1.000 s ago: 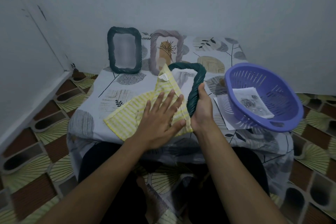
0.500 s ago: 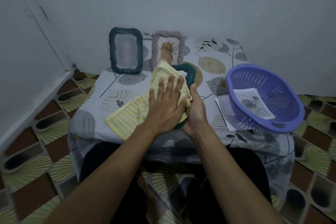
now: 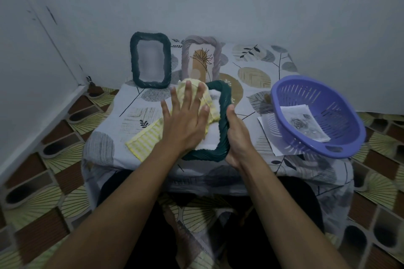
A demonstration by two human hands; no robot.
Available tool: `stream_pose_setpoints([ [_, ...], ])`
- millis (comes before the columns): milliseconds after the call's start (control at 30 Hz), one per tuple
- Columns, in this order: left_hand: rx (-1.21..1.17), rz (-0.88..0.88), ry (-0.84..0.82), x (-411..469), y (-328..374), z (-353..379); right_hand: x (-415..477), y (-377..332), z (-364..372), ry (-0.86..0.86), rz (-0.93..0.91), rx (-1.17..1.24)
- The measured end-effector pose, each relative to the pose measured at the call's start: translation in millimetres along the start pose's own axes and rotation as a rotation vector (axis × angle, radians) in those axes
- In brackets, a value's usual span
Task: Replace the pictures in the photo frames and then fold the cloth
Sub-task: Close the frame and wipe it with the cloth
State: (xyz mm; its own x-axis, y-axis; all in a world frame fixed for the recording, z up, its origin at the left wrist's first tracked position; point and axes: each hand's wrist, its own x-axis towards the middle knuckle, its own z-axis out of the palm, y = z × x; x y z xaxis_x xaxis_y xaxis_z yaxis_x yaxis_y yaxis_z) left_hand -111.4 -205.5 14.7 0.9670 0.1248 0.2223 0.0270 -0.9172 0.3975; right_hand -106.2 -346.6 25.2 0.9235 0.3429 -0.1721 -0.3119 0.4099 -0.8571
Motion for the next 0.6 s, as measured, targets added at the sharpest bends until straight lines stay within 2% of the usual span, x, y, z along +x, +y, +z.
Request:
stream_pose_setpoints([
  [100,-0.030,0.026,0.025,3,12,-3,4,-2,7,0.033,-0.026,-0.058],
  [233,-0.152,0.317,-0.066,-19,19,6,9,-16,4,0.064,-0.054,-0.093],
  [400,0.032,0.491,-0.113,-39,0,19,14,-25,-11,0.166,-0.014,-0.089],
  [467,0.070,0.440,-0.103,-37,-6,18,10,-25,-11,0.143,-0.010,-0.089],
  [600,0.017,0.145,-0.005,-15,-10,6,4,-13,-4,0.056,0.005,-0.050],
])
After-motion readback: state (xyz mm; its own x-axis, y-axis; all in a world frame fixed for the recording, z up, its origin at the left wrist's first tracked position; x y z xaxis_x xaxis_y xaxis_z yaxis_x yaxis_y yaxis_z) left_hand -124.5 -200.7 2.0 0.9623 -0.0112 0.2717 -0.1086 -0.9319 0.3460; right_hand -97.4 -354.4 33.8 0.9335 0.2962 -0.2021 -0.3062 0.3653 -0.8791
